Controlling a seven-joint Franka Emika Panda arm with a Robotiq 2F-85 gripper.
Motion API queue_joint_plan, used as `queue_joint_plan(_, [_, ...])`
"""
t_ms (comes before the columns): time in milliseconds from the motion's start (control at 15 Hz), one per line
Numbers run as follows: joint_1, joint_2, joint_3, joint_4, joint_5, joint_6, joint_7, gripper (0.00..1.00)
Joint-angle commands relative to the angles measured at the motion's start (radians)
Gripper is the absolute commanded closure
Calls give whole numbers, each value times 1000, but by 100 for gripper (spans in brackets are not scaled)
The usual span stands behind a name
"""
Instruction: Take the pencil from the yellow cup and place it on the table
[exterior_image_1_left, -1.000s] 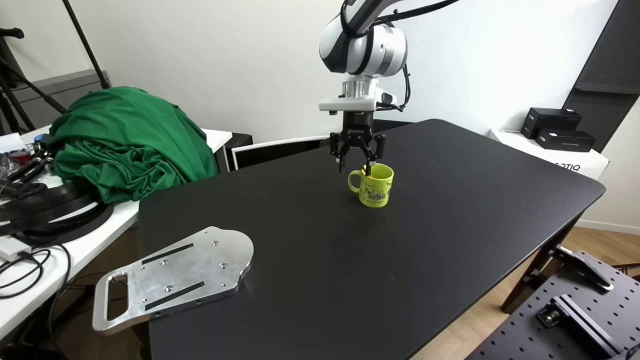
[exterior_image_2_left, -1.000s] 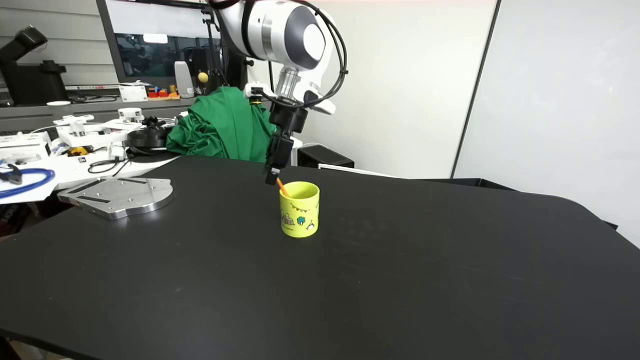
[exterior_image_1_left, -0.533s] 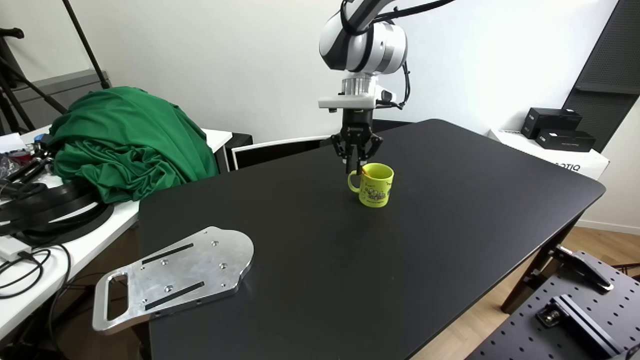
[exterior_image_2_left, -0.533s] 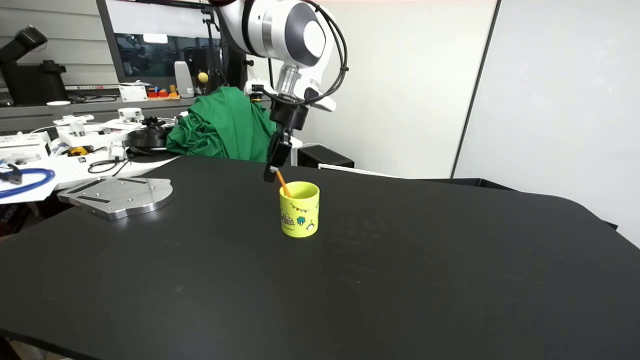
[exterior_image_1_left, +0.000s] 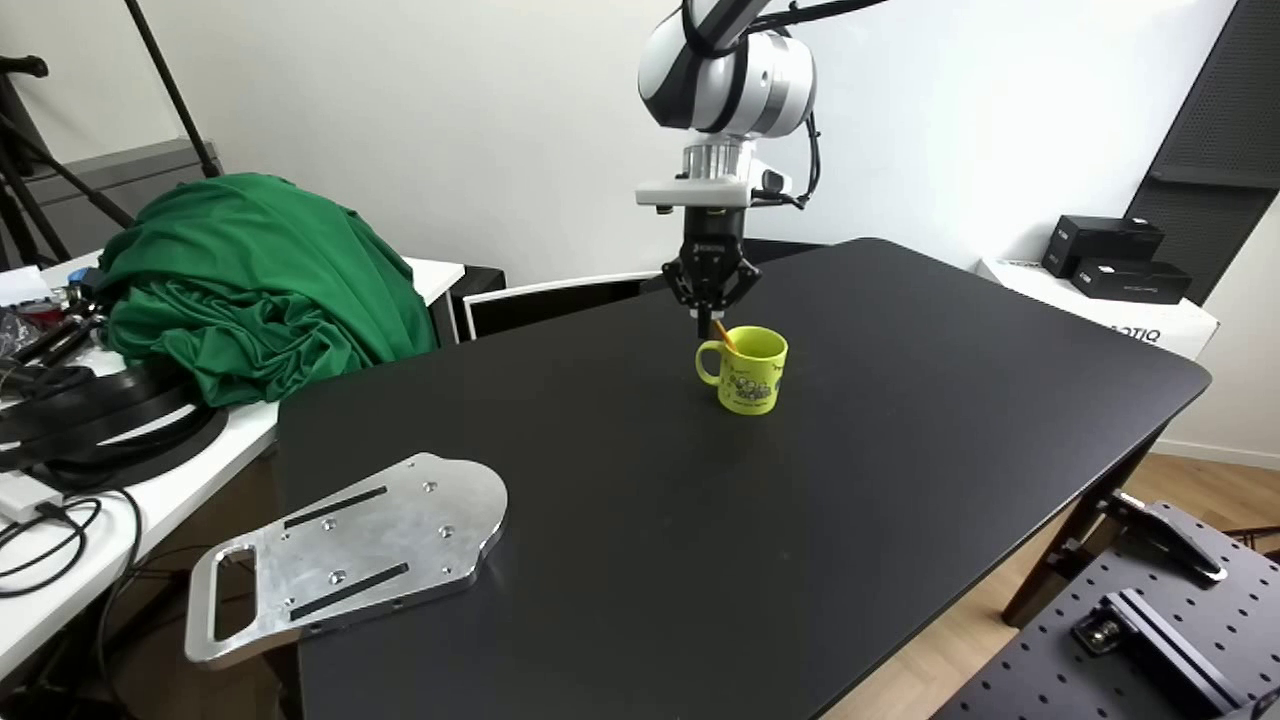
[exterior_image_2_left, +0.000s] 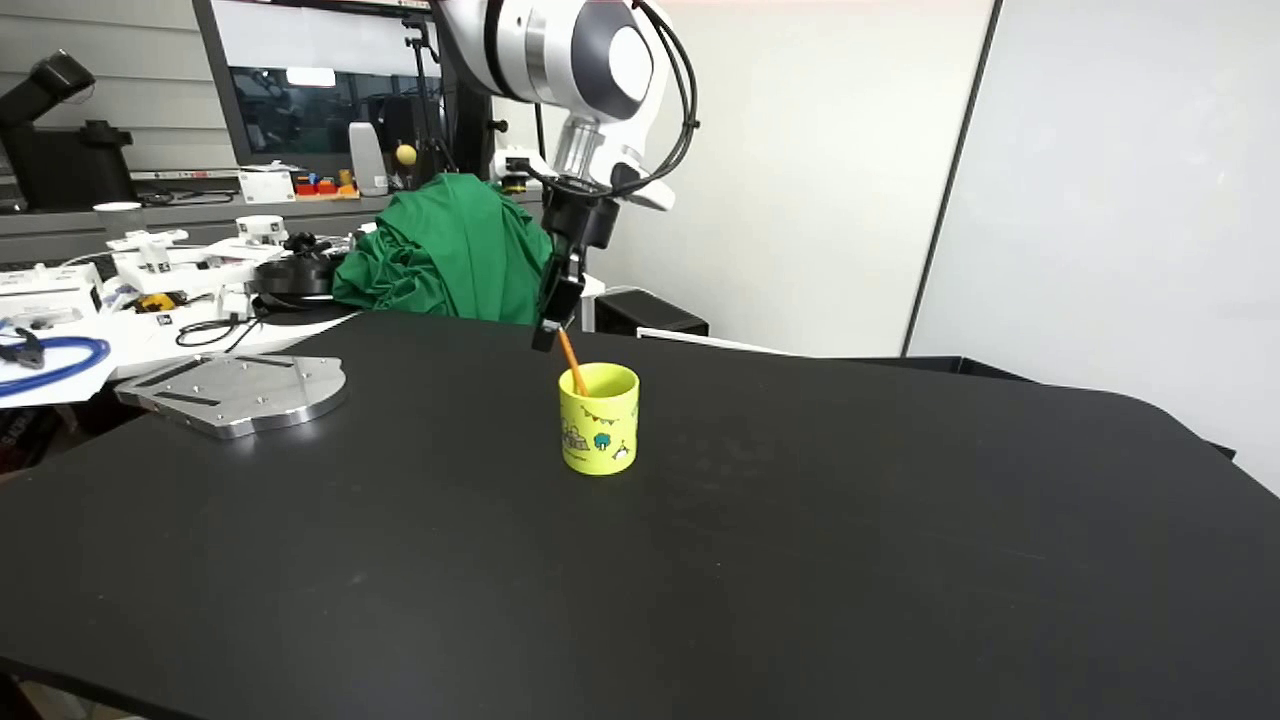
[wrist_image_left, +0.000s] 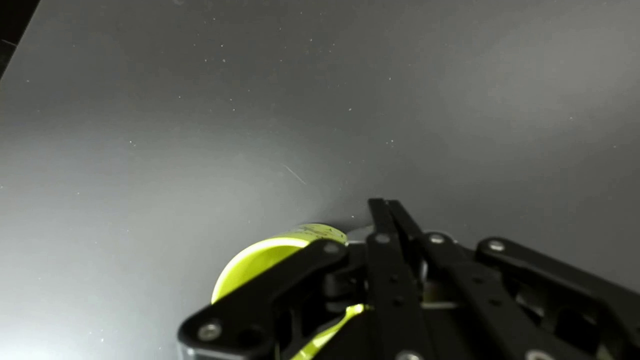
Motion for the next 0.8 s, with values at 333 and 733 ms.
queue_joint_plan(333, [-45, 11, -13, 62, 26, -60, 17, 38])
queue_joint_plan(733, [-83, 50, -1, 83, 86, -125, 10, 1])
